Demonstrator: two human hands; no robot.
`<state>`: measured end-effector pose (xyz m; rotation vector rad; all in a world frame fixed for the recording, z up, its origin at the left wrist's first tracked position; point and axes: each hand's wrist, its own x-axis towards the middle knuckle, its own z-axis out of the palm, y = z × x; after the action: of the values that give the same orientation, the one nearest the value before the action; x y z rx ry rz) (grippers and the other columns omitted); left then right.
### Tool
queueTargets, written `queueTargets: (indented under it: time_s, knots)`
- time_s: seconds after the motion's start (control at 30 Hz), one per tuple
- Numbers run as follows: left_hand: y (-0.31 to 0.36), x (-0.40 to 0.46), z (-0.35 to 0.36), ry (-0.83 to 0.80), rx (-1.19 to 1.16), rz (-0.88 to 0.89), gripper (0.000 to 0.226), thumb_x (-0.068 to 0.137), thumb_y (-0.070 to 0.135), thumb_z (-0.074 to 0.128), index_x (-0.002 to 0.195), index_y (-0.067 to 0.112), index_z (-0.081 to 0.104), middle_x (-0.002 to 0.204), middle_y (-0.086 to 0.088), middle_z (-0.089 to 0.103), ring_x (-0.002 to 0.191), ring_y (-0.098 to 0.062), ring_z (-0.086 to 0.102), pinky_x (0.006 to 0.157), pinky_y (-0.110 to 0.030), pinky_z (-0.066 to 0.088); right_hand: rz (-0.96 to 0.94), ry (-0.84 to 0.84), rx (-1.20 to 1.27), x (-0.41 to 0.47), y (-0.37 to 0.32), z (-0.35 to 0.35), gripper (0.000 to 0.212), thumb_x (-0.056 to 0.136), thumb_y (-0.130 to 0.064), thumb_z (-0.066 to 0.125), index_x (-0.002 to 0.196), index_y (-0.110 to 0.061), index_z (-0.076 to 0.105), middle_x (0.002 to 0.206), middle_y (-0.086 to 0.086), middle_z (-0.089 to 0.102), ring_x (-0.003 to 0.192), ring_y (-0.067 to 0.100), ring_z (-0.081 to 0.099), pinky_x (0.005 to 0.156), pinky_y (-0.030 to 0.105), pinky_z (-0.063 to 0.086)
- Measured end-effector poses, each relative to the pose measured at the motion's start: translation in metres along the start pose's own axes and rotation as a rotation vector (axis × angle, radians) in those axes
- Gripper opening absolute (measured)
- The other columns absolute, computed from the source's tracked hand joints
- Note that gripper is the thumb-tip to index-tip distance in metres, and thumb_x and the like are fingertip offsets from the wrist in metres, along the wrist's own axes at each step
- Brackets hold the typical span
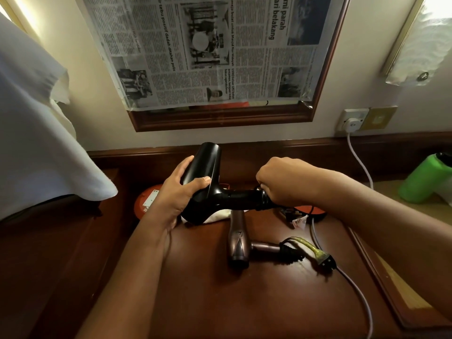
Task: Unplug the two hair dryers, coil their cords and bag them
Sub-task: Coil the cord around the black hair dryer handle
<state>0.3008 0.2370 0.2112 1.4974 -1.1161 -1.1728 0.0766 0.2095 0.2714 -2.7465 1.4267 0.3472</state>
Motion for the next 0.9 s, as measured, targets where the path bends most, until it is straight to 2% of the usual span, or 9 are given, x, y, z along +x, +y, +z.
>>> queueTargets:
  time_s: [0.1, 0.2, 0.33, 0.47, 0.53, 0.63, 0.73, 0.83, 0.9]
  knots:
    - [0.0, 0.002, 0.0, 0.017, 0.001, -0.004, 0.067, 0.079, 0.028, 0.074, 0.135, 0.046, 0.042, 0.117, 0.007, 0.053, 0.108, -0.026, 0.06, 0.091, -0.048, 0.053, 0.018, -0.009, 0.002, -0.003, -0.002, -0.003, 0.013, 0.09, -0.015, 0.056, 0.079, -0.019, 0.049, 0.072, -0.003, 0.048, 0.058, 0.011, 0.049, 0.046, 0.021, 0.031]
    - [0.0, 0.004, 0.0, 0.043, -0.004, -0.003, 0.067, 0.079, 0.027, 0.074, 0.136, 0.045, 0.044, 0.122, 0.004, 0.053, 0.108, -0.025, 0.06, 0.092, -0.047, 0.053, 0.045, -0.026, 0.017, -0.004, -0.001, -0.004, 0.015, 0.091, -0.014, 0.055, 0.078, -0.018, 0.048, 0.074, -0.001, 0.05, 0.062, 0.014, 0.052, 0.048, 0.021, 0.036]
    - [0.002, 0.005, 0.0, 0.058, 0.024, 0.015, 0.068, 0.08, 0.027, 0.074, 0.139, 0.042, 0.043, 0.121, 0.002, 0.053, 0.106, -0.023, 0.06, 0.091, -0.044, 0.053, 0.103, -0.01, 0.041, -0.003, 0.005, -0.004, 0.029, 0.093, -0.018, 0.054, 0.066, -0.021, 0.042, 0.073, -0.001, 0.047, 0.06, 0.015, 0.05, 0.047, 0.023, 0.035]
    - [0.001, 0.005, 0.001, 0.069, 0.038, 0.039, 0.069, 0.079, 0.027, 0.075, 0.139, 0.04, 0.043, 0.123, 0.003, 0.054, 0.108, -0.023, 0.06, 0.094, -0.045, 0.052, 0.108, -0.023, 0.136, -0.003, 0.007, 0.0, 0.023, 0.096, -0.025, 0.05, 0.074, -0.019, 0.053, 0.077, 0.001, 0.053, 0.066, 0.017, 0.054, 0.054, 0.025, 0.041]
    - [0.0, 0.005, 0.0, 0.103, -0.005, 0.033, 0.068, 0.078, 0.026, 0.076, 0.137, 0.041, 0.046, 0.117, 0.006, 0.056, 0.107, -0.023, 0.061, 0.093, -0.046, 0.052, 0.11, -0.038, 0.195, -0.005, 0.005, 0.001, 0.017, 0.096, -0.022, 0.05, 0.081, -0.018, 0.058, 0.083, 0.003, 0.059, 0.071, 0.019, 0.058, 0.059, 0.027, 0.045]
    - [-0.001, 0.003, 0.0, 0.161, -0.031, 0.071, 0.066, 0.078, 0.022, 0.076, 0.136, 0.037, 0.049, 0.112, 0.011, 0.057, 0.105, -0.018, 0.061, 0.093, -0.042, 0.053, 0.123, -0.028, 0.247, -0.009, -0.001, 0.008, 0.009, 0.093, -0.016, 0.049, 0.086, -0.018, 0.055, 0.085, 0.004, 0.058, 0.069, 0.017, 0.056, 0.053, 0.023, 0.041]
    - [-0.001, 0.0, 0.002, 0.221, -0.05, 0.126, 0.066, 0.079, 0.019, 0.075, 0.138, 0.033, 0.048, 0.12, 0.006, 0.057, 0.104, -0.013, 0.06, 0.093, -0.035, 0.052, 0.155, 0.059, 0.367, -0.01, -0.007, 0.017, 0.012, 0.095, -0.019, 0.047, 0.087, -0.02, 0.055, 0.082, 0.0, 0.057, 0.068, 0.014, 0.055, 0.051, 0.022, 0.037]
    - [0.0, -0.003, 0.007, 0.282, -0.112, 0.15, 0.067, 0.079, 0.015, 0.075, 0.139, 0.03, 0.048, 0.108, 0.013, 0.059, 0.097, -0.007, 0.063, 0.086, -0.028, 0.054, 0.178, 0.209, 0.534, -0.011, -0.015, 0.031, 0.024, 0.099, -0.021, 0.042, 0.081, -0.015, 0.056, 0.069, -0.004, 0.051, 0.067, 0.013, 0.052, 0.055, 0.024, 0.037]
    - [0.0, -0.005, 0.009, 0.304, -0.174, 0.15, 0.066, 0.08, 0.012, 0.074, 0.138, 0.028, 0.049, 0.101, 0.015, 0.061, 0.088, -0.006, 0.067, 0.075, -0.024, 0.055, 0.246, 0.308, 0.799, -0.012, -0.021, 0.044, 0.028, 0.099, -0.014, 0.042, 0.074, -0.013, 0.056, 0.061, -0.006, 0.048, 0.053, 0.004, 0.049, 0.051, 0.017, 0.034]
